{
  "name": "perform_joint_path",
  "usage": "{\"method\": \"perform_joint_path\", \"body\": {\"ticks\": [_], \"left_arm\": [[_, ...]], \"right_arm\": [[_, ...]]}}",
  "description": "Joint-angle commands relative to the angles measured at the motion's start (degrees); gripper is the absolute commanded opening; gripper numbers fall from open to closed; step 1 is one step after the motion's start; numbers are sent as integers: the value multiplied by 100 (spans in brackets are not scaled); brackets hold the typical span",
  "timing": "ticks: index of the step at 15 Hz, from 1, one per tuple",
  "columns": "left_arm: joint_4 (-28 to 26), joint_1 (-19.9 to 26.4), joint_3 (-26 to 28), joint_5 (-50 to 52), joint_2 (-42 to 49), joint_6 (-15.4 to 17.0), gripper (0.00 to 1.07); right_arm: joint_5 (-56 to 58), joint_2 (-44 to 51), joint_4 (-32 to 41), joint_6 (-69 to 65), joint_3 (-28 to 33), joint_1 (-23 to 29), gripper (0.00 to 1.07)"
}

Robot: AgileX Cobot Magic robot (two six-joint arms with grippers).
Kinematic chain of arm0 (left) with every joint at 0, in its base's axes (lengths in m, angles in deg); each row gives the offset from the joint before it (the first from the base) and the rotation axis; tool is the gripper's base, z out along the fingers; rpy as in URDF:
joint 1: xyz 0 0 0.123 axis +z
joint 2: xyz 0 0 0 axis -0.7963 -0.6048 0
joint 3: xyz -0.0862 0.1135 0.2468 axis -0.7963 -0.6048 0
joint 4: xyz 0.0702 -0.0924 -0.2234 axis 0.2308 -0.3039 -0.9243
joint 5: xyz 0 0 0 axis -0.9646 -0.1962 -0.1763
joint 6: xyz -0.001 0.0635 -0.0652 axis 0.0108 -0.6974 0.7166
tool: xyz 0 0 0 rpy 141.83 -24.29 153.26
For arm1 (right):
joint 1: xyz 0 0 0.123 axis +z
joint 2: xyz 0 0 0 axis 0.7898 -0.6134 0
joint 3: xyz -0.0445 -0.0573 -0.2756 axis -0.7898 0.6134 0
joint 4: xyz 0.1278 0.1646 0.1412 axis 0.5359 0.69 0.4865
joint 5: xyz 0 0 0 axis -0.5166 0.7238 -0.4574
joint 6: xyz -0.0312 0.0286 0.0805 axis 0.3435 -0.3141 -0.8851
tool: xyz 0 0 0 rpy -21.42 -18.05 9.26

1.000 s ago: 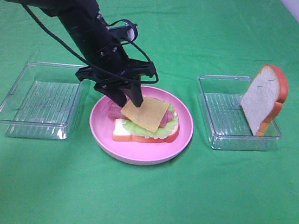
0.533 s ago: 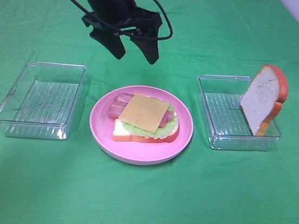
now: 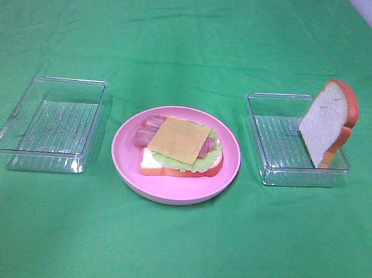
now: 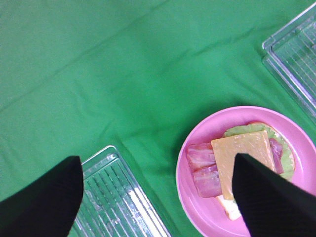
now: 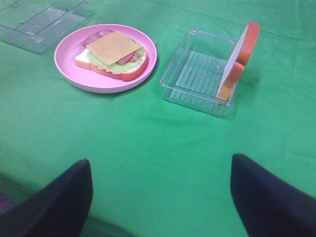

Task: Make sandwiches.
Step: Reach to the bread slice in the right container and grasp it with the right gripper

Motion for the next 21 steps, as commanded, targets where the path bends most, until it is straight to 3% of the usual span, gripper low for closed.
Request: {"method": "perform_joint_path", "body": {"ticks": [1, 6, 7, 10, 11, 12, 17, 21], "left_arm": [[86, 23, -705, -413, 1197, 74, 78], [97, 23, -2997, -413, 3180, 241, 78], [97, 23, -3226, -413, 3386, 241, 78], [34, 23, -4870, -269, 4503, 390, 78], [34, 23, -5821, -172, 5243, 390, 78], [17, 23, -6245, -52, 5598, 390, 78], [86, 23, -8125, 688, 7397, 458, 77], [160, 23, -8967, 1066, 8955, 487, 76]], "right_arm": [[-74, 86, -80, -166, 23, 6, 75], [-74, 86, -155, -298, 23, 6, 75], [-74, 86, -155, -298, 23, 6, 75], [-74, 86, -155, -269, 23, 6, 75], [-74, 86, -155, -258, 23, 6, 75], [-74, 86, -229, -258, 23, 6, 75], [-103, 86, -430, -258, 23, 6, 69], [-178, -223, -504, -264, -17, 6, 66]]}}
